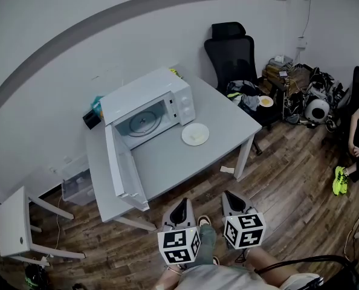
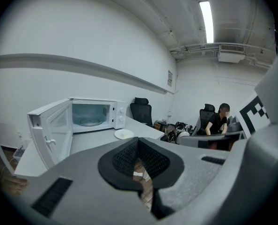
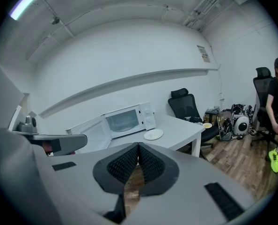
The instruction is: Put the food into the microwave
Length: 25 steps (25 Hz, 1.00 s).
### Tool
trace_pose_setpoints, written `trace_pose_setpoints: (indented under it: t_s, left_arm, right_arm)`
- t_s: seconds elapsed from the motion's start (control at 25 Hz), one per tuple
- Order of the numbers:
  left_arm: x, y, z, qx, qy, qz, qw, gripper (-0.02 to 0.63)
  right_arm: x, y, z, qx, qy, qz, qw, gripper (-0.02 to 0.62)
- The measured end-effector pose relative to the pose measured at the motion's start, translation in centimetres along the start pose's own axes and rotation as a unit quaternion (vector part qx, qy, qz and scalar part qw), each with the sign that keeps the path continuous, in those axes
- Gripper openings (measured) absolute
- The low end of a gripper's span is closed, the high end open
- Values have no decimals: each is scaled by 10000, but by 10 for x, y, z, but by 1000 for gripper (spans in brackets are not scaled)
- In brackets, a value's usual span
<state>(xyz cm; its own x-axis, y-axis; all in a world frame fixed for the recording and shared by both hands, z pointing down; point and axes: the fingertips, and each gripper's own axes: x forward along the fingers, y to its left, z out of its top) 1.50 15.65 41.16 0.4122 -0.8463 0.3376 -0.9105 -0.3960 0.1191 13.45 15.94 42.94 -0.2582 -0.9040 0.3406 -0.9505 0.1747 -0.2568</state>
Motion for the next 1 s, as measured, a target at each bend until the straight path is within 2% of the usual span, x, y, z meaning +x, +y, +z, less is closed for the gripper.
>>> trace_pose_setpoints:
  t_s: [0.4, 1.0]
  left_arm:
    - [51, 19, 16, -83, -140, -62, 9998, 3]
    - [129, 39, 48, -127, -77, -223, 9996, 3]
  right_arm:
    - [48, -9, 23, -134, -107, -16, 9999, 17]
    - [118, -31, 63, -158, -95, -106, 9998, 17]
